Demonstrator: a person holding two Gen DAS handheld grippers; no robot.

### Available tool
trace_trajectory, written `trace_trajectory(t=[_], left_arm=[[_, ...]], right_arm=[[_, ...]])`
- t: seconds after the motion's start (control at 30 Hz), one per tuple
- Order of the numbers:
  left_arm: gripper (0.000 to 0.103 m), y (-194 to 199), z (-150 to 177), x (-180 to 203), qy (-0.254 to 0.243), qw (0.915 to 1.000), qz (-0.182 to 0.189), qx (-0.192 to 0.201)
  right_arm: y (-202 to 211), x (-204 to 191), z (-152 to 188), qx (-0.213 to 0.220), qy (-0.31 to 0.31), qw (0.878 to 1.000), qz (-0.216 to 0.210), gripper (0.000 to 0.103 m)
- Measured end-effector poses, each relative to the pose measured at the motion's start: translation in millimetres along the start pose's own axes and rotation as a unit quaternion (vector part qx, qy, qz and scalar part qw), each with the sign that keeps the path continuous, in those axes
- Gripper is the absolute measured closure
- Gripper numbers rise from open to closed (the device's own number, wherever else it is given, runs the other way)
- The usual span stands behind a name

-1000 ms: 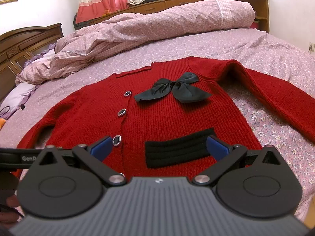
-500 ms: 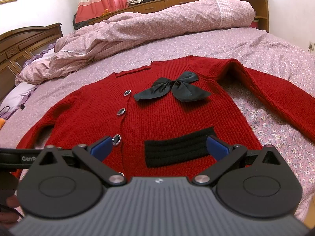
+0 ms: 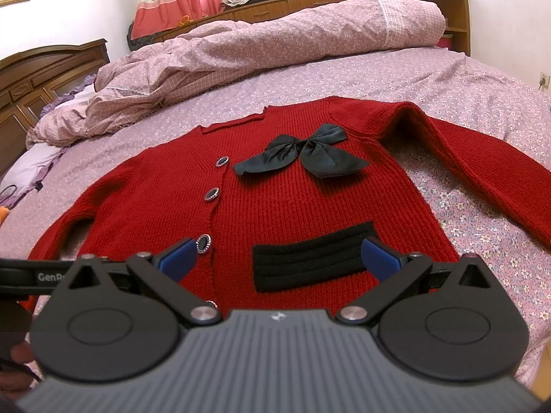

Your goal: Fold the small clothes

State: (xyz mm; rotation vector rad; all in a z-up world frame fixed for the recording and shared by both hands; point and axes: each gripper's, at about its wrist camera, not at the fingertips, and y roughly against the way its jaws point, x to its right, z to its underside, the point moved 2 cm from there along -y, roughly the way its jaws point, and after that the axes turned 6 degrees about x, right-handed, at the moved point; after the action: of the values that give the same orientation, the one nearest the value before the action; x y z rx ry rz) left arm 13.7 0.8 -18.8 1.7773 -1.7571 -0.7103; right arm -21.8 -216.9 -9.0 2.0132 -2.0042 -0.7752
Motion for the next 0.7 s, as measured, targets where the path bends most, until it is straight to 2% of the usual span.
trace_trajectory(t=[0.7], left_arm=[[0.000, 1.2, 1.0, 1.3, -0.003, 1.0000, 0.000, 0.003]], right_arm=[[-1.2, -1.4, 0.9, 0.003, 0.003, 1.000, -0.010, 0.000]])
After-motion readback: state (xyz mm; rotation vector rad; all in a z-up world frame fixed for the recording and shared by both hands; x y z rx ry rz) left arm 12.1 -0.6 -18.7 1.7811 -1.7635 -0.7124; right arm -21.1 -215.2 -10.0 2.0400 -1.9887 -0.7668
